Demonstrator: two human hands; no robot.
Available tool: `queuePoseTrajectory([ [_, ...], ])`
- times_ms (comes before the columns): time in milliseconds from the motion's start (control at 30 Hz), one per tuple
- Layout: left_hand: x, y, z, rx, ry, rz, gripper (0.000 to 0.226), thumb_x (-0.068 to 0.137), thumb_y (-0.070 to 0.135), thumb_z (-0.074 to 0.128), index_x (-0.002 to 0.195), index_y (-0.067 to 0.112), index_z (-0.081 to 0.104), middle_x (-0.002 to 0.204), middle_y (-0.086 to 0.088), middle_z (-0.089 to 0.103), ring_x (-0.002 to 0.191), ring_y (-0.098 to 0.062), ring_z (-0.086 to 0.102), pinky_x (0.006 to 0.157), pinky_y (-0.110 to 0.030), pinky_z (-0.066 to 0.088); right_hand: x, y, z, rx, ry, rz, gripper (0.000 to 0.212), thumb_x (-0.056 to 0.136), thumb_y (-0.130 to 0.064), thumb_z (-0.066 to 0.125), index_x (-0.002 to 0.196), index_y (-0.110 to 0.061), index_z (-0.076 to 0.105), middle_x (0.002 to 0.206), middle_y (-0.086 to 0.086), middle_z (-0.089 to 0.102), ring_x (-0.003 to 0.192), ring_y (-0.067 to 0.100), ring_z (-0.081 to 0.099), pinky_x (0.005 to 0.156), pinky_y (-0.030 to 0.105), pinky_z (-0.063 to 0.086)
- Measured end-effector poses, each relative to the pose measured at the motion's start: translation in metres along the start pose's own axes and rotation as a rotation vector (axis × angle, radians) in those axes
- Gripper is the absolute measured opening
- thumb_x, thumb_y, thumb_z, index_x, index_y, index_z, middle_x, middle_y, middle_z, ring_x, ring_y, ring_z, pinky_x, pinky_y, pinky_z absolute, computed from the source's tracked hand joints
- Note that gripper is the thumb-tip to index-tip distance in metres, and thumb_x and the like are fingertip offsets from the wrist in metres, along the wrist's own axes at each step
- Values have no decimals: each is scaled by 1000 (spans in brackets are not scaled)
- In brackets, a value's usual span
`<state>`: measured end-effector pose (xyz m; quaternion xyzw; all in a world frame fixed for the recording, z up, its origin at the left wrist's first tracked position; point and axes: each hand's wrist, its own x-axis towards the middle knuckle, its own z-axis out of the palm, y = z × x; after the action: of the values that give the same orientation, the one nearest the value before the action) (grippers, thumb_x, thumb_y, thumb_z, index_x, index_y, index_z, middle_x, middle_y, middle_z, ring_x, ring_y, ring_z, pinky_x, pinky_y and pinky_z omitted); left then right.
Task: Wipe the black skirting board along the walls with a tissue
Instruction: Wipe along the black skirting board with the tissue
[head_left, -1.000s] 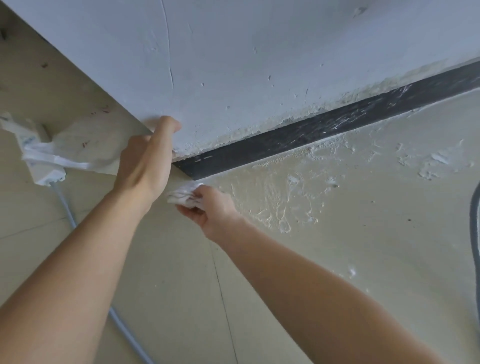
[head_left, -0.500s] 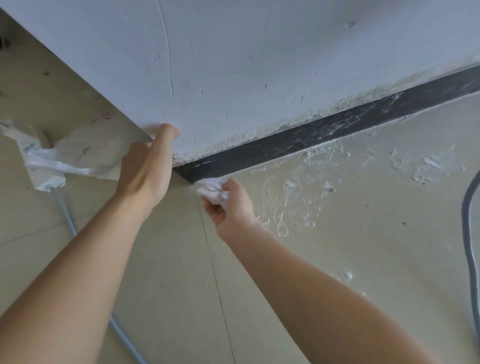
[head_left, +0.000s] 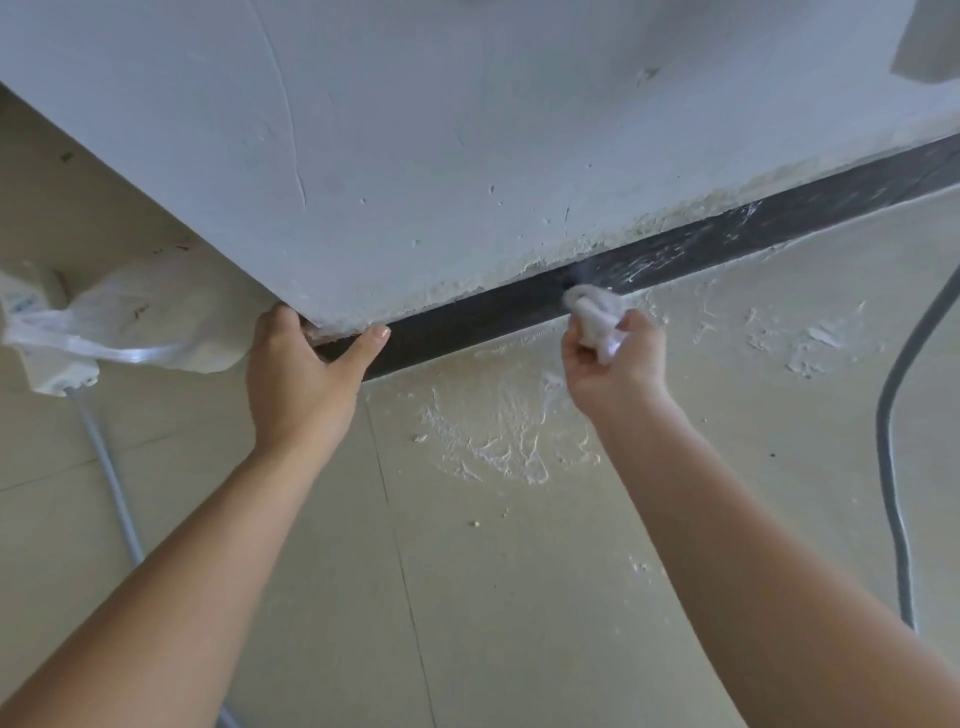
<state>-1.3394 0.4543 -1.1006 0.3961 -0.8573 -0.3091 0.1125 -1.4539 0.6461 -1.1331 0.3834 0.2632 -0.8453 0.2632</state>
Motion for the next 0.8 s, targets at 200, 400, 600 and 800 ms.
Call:
queuePoseTrajectory([
  [200,8,-4,14,-101,149,-30,45,77,28,75,114,15,52,115,-5,60,98,-22,61,87,-34,48,7,77,15,-580,-132,346,18,87,-2,58,103,0,64,96,14,67,79,20,64,71,24,57],
  [400,6,-2,15,-65,197,-106,44,65,48,73,99,29,50,104,2,63,105,-24,57,96,-54,42,45,42,12,-551,11,125,8,93,-3,45,87,-9,46,95,9,52,69,17,56,48,21,55],
  [600,7,-3,18,-132,206,-102,53,61,53,70,103,27,52,105,2,63,110,-25,56,93,-51,46,44,-39,-11,-203,224,-115,17,88,-5,49,102,-1,57,97,11,62,68,19,62,49,21,53],
  [800,2,-5,17,-97,182,-109,50,69,42,75,108,18,53,103,3,55,110,-28,51,94,-51,45,14,56,-12,-536,35,156,11,91,-11,50,80,-12,51,84,8,57,68,19,60,57,24,56],
])
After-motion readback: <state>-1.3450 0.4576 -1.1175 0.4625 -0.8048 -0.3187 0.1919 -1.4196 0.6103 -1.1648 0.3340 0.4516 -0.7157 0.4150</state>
